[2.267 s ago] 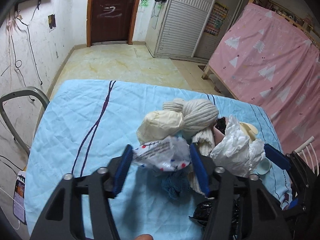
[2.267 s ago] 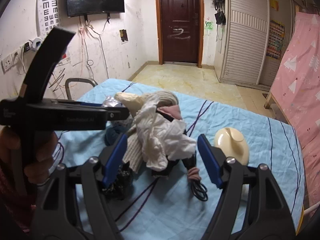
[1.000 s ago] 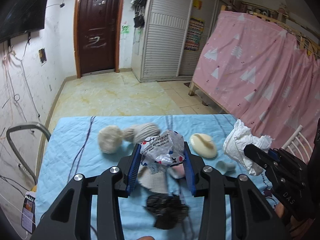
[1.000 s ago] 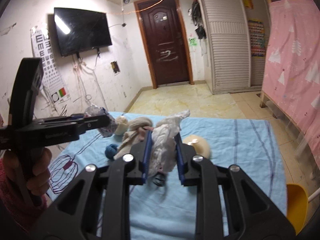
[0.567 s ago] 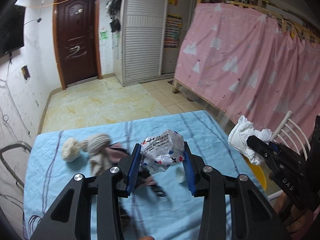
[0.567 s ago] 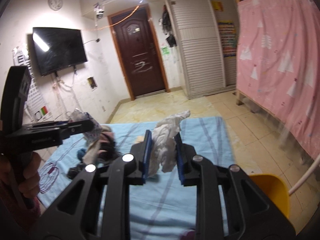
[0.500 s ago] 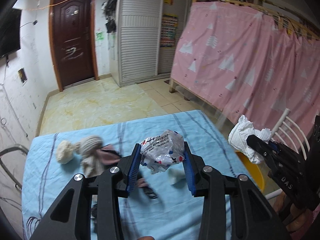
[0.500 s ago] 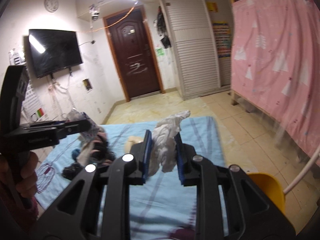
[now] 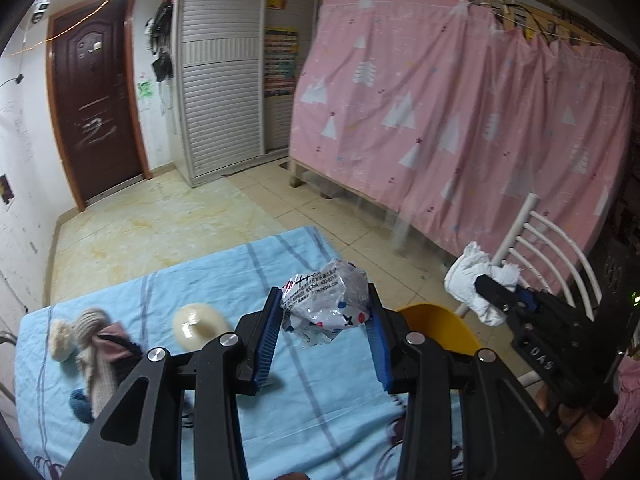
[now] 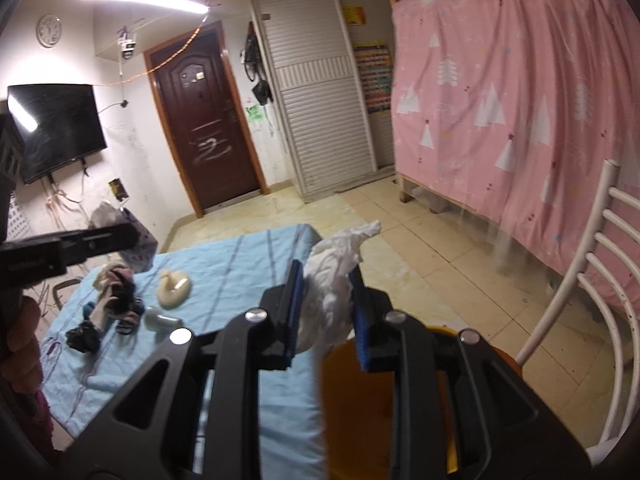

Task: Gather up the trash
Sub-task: 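Carry the bag and cloth to the yellow bin and open both tools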

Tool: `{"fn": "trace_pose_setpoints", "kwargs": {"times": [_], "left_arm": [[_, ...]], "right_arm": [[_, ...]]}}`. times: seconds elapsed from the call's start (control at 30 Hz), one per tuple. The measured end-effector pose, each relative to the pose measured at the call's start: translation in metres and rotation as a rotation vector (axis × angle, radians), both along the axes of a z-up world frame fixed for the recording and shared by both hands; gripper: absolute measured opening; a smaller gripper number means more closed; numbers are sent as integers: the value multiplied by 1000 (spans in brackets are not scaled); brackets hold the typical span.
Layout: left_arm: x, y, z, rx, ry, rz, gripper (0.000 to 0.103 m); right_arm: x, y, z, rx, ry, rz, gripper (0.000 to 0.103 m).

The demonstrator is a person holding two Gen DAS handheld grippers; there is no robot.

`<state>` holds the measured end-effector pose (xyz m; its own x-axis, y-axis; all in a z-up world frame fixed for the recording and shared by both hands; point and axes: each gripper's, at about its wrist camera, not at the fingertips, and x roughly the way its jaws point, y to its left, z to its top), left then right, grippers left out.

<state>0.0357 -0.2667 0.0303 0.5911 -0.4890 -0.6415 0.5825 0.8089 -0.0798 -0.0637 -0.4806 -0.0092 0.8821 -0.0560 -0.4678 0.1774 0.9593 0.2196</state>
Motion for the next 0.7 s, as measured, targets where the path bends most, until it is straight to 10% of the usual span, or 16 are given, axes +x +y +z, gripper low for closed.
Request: {"fn": "trace_pose_setpoints", "kwargs": {"times": [0.2,0.33,0.7], "left_arm": [[-7,-28,-4,9,2,-46,32],[-8,-43,-6,17,7,-66,32],[-20,-99,-12,15,9,-168,33]], "right_arm": [[-6,-21,-12,9,24,-54,23],[-10,-35,-17,37,29,-91,62],[-34,-68,-14,92,-49,-194,62]]}}
